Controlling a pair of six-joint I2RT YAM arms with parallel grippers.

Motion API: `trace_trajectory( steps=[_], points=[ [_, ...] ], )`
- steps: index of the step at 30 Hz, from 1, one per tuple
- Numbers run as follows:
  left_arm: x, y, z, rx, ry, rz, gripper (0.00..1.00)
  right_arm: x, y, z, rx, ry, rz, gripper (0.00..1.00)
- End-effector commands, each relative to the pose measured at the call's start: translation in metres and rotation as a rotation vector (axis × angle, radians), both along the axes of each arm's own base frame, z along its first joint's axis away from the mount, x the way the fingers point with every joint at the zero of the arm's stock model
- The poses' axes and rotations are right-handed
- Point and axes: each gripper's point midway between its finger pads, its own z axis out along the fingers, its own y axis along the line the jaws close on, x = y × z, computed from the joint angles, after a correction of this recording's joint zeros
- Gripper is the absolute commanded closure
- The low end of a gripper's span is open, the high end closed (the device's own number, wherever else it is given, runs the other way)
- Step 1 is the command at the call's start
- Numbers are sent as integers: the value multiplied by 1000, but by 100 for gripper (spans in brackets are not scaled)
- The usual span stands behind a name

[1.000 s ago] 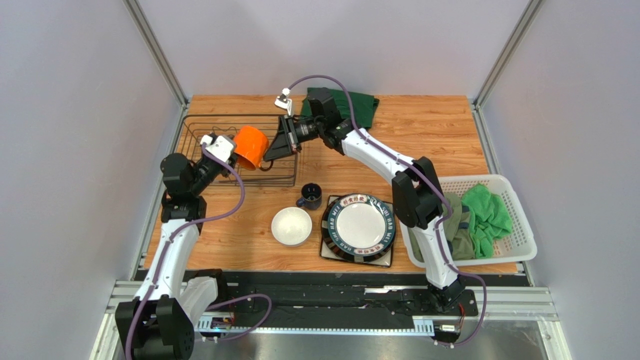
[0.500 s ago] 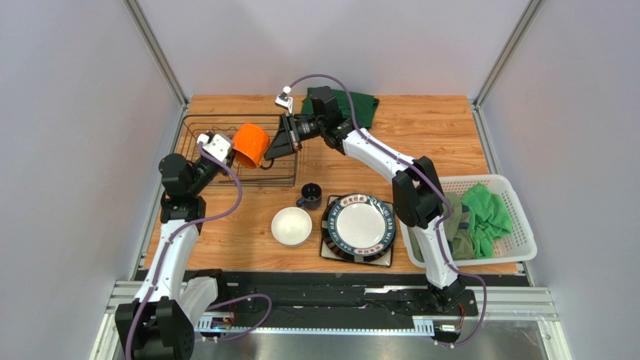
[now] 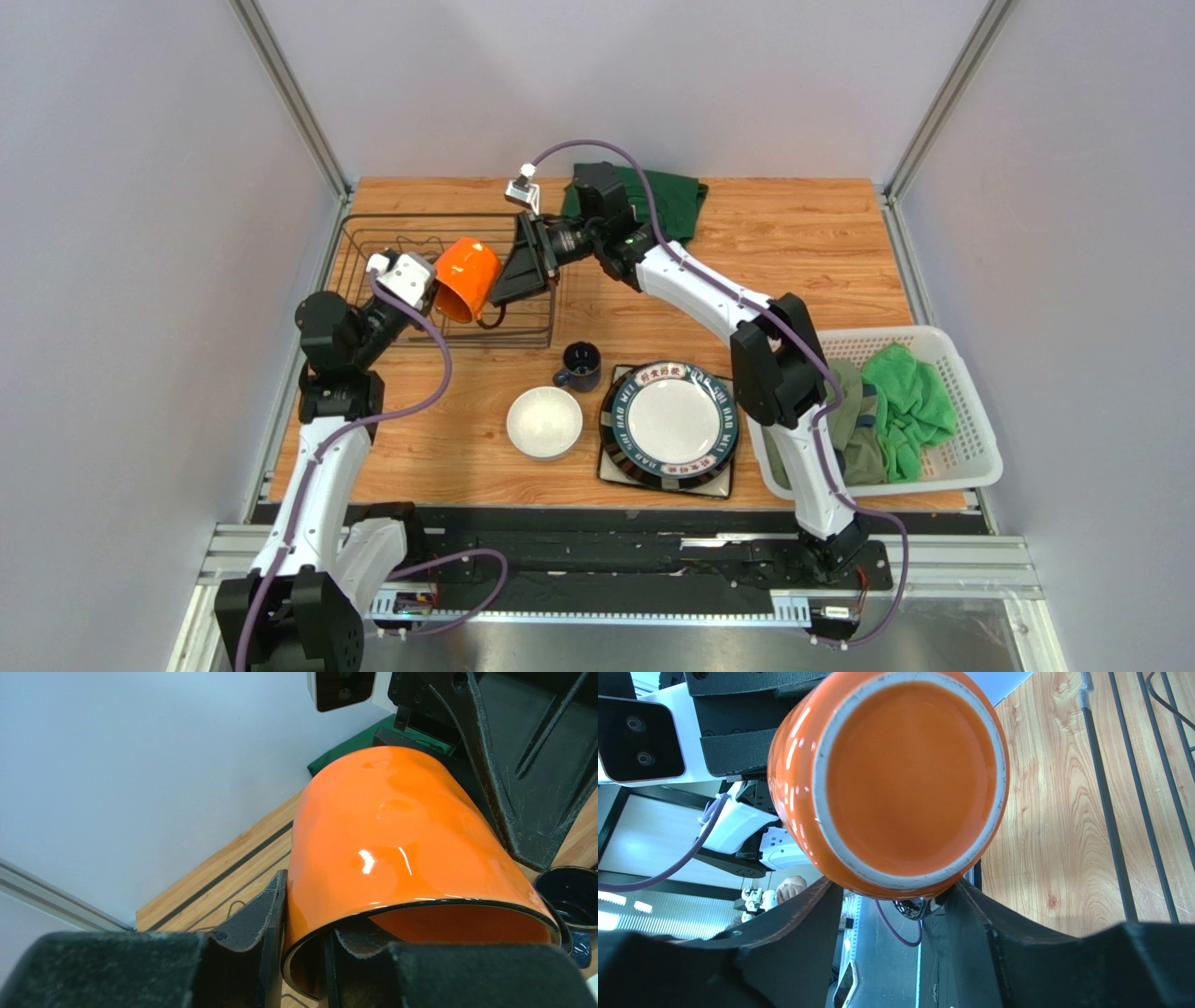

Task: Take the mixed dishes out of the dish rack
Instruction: Place the cup at the center of the board.

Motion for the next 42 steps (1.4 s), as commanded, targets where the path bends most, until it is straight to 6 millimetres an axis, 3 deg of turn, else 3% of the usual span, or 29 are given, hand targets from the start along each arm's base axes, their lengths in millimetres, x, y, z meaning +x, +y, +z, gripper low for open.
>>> trace_trajectory(
  steps=[1, 15, 21, 29, 32, 35, 42],
  points=[
    [-7, -2, 21, -3, -68, -5, 100, -4, -8, 45, 87, -130, 2, 39],
    [-25, 3, 45, -11, -53, 27, 100, 11, -11, 27, 10, -188, -76, 37],
    [-32, 7, 41, 30, 36, 40, 100, 22, -17, 9, -81, -229, -167, 38],
    [-53, 15, 35, 112, 180, 71, 100, 44, -34, 3, -218, -387, -330, 39],
    [-63, 16, 22, 159, 267, 60, 100, 52, -41, -1, -268, -439, -379, 39],
    [-73, 19, -2, 207, 392, 47, 100, 56, -47, -7, -310, -471, -416, 39],
    [-96, 34, -62, 298, 660, 67, 100, 55, -53, -1, -354, -561, -456, 39]
  ],
)
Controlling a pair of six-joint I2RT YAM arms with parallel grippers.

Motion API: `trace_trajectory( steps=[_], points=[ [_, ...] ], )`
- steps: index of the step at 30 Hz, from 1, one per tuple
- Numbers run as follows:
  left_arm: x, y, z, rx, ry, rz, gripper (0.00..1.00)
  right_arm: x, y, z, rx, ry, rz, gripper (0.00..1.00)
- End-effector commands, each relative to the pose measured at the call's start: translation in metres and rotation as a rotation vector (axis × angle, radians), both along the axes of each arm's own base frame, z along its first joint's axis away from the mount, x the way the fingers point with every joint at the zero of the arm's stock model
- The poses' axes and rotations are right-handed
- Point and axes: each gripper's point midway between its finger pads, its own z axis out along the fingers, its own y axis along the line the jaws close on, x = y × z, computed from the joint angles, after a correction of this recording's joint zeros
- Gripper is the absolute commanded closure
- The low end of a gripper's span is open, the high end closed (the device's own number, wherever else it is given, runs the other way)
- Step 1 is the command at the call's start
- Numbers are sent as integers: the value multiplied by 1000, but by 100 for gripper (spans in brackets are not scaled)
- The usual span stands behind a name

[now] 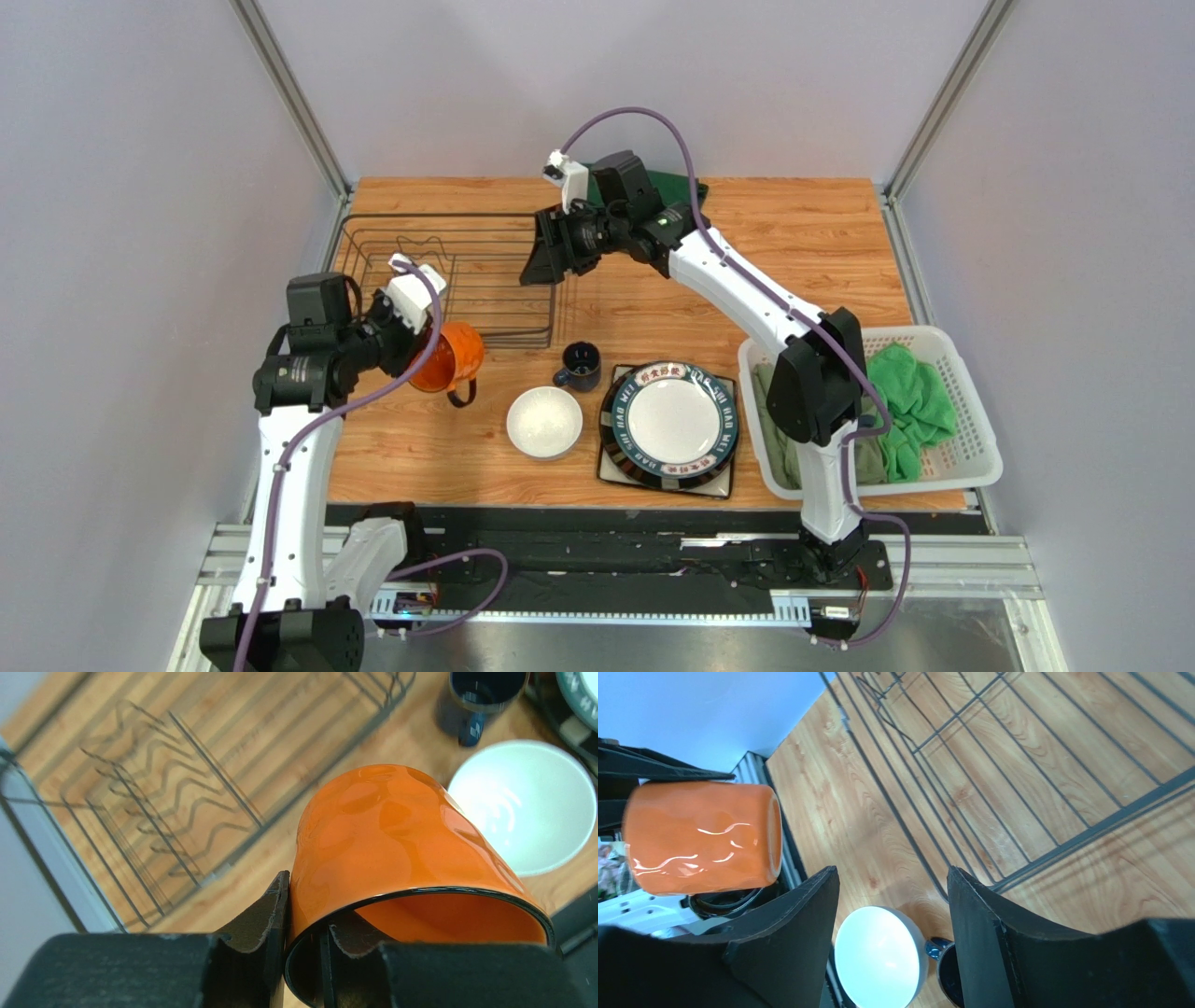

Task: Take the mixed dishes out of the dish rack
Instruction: Place the cup at the center of the board.

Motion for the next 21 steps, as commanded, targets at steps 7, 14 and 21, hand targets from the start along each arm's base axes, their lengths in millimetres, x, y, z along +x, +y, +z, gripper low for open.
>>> trace_trajectory(
  steps=[7, 14, 21],
  points=[
    [-31, 16, -49, 98, 263, 10, 100, -11, -5, 30, -58, -185, -22, 39],
    [-29, 20, -78, 106, 446, 35, 100, -16, -4, 28, -93, -232, -12, 39],
    [-17, 24, -107, 126, 544, 67, 100, -15, -5, 31, -111, -267, -28, 37]
  ],
)
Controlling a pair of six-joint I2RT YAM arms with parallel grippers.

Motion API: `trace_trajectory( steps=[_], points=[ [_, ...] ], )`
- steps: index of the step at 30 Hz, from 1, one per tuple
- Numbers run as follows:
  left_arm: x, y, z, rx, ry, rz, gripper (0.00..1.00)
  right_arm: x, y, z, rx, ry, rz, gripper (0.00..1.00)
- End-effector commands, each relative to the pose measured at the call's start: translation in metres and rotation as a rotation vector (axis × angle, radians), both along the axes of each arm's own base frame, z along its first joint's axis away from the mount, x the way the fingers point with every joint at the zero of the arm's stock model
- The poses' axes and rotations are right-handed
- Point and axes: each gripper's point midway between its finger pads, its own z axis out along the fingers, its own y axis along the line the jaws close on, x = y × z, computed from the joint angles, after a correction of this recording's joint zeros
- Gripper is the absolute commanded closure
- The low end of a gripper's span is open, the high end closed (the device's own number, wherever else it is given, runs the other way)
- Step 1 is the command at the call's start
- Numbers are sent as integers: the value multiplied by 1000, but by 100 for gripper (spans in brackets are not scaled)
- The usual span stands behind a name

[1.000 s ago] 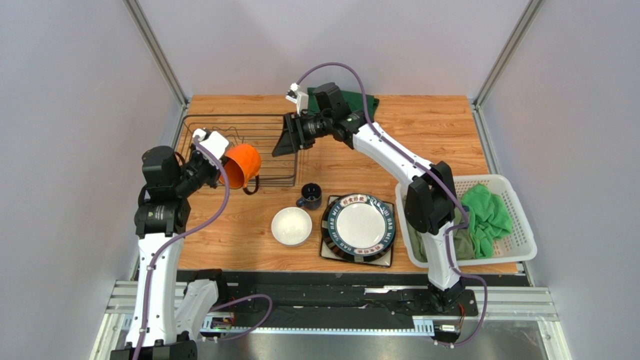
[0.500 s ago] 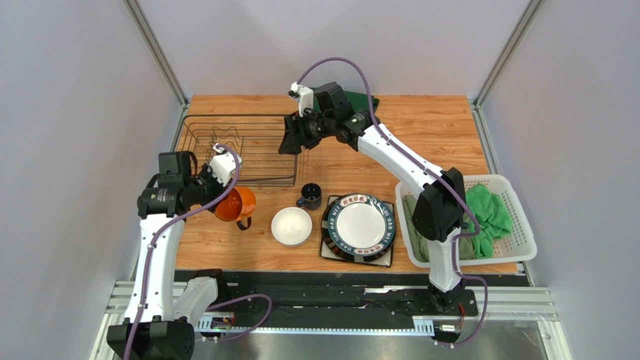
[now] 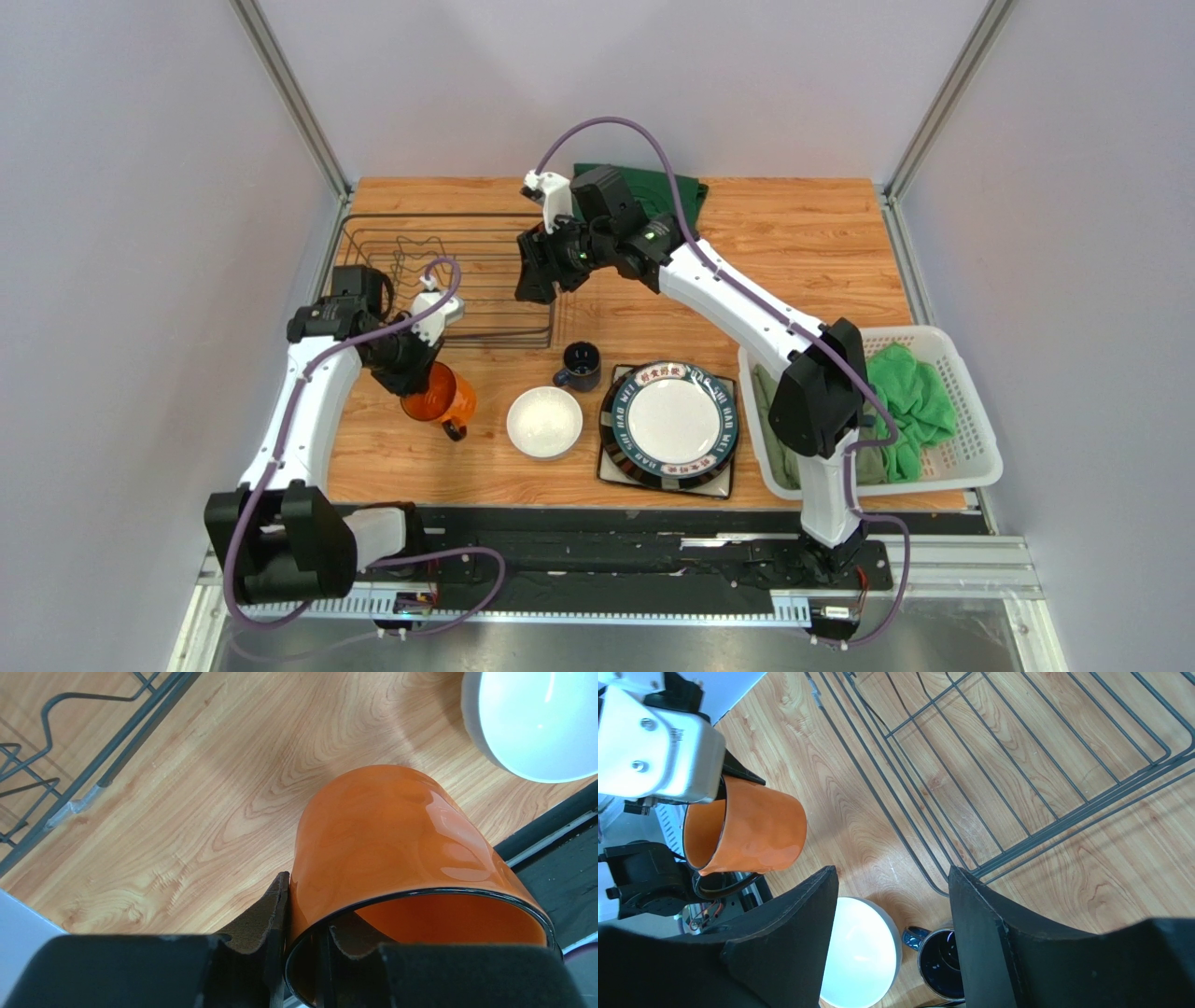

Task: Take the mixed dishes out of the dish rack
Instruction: Place the cup at the center of the board.

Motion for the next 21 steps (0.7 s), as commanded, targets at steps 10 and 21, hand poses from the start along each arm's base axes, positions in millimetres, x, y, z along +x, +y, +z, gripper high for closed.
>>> trace_trajectory(
  steps=[10, 21],
  points=[
    [29, -9, -33, 3, 70, 26, 100, 23, -32, 46, -47, -217, -159, 31],
    [39, -17, -67, 41, 151, 28, 100, 37, -50, 54, -100, -290, -259, 26]
  ],
)
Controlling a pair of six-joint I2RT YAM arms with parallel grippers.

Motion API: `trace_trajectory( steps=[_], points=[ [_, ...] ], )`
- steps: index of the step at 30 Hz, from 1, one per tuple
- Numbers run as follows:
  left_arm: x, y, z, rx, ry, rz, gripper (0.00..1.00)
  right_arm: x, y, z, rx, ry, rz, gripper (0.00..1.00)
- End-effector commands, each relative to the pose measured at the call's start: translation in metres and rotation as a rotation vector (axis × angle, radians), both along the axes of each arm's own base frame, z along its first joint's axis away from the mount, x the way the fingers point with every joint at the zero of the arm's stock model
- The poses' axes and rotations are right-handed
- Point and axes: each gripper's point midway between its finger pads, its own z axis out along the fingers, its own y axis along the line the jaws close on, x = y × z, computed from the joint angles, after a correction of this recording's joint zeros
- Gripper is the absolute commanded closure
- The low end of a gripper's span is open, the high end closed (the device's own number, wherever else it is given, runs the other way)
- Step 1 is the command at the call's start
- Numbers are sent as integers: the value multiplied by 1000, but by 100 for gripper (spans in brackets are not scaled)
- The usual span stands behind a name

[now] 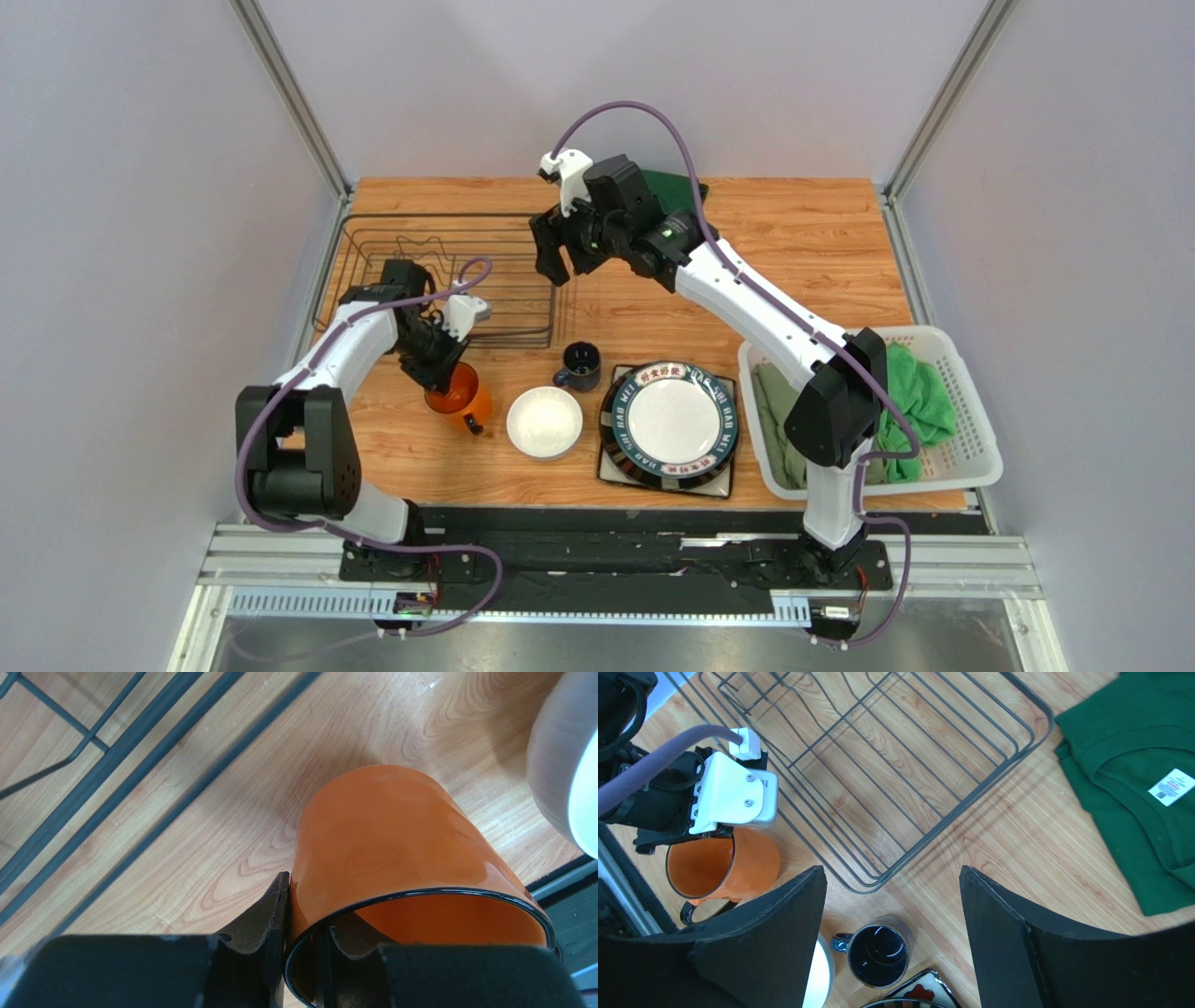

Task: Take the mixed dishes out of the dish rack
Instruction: Place the cup at the center of the board.

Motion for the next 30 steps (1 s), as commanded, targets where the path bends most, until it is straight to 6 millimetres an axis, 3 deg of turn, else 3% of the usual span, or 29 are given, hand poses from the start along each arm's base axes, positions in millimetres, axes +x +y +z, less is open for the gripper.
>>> trace_trajectory(
  steps=[1, 11, 20, 22, 30],
  points=[
    [8, -4, -3, 2, -20, 26, 100, 4, -16, 31, -2, -93, -61, 26],
    [8, -5, -20, 44, -17, 46, 100, 14, -30, 38, -47, -157, -121, 25],
    [9, -5, -20, 71, -27, 52, 100, 14, -33, 32, -68, -160, -122, 24],
    [8, -4, -21, 78, -26, 52, 98, 15, -35, 32, -71, -165, -125, 24],
    [8, -10, -17, 68, -36, 50, 73, 26, -53, 41, -93, -211, -178, 23]
  ],
)
